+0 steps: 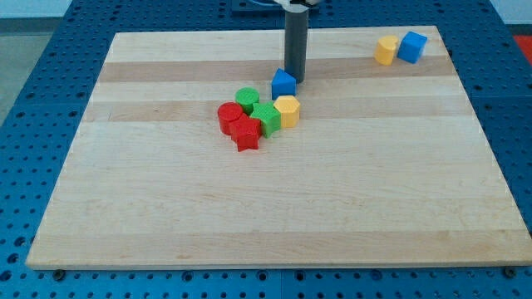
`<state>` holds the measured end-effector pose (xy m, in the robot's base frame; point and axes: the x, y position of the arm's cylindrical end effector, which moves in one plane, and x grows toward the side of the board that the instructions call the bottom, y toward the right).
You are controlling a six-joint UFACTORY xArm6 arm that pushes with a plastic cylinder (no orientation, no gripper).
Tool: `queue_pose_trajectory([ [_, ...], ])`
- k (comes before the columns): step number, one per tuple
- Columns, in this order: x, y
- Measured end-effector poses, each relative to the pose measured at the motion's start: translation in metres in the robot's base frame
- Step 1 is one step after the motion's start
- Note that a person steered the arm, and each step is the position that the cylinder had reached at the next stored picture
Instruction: Point your arm at the yellow hexagon
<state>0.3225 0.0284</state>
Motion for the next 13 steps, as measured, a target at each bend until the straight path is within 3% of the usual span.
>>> queue_pose_trajectory([
  [5,0.022,0.026],
  [9,0.117,0.036],
  [13,0.119,0.001],
])
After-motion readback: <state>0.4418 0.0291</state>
